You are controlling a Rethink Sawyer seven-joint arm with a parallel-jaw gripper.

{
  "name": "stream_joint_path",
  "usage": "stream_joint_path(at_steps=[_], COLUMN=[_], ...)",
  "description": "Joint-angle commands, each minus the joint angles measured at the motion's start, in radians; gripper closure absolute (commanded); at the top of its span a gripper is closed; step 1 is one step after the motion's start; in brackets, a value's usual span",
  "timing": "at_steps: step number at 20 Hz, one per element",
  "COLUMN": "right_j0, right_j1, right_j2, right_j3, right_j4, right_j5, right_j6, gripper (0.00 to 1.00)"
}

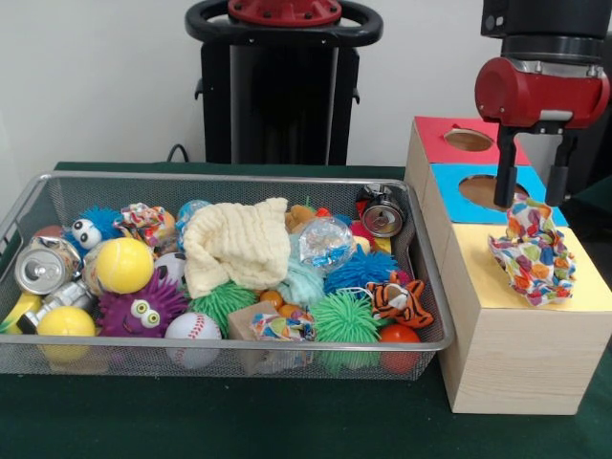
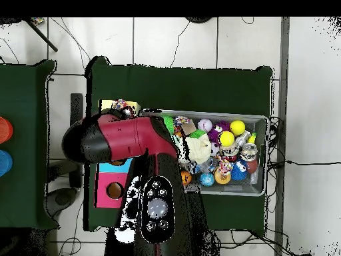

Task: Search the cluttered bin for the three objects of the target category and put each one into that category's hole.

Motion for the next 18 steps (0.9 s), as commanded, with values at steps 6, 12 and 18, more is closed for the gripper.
stream_joint_path(at_steps=[6,12,18], right_j0=[-0.005,-0.017,-0.032], right_j1=[0.052,0.052,0.062], right_j2=[0.09,0.113,0.144], right_j3=[0.018,0.022,0.013], right_j4=[-0.02,-0.022,-0.027], right_j5=[0.012,0.002,0.009], right_j6=[0.058,0.037,0.007], gripper=[1.0,1.0,1.0])
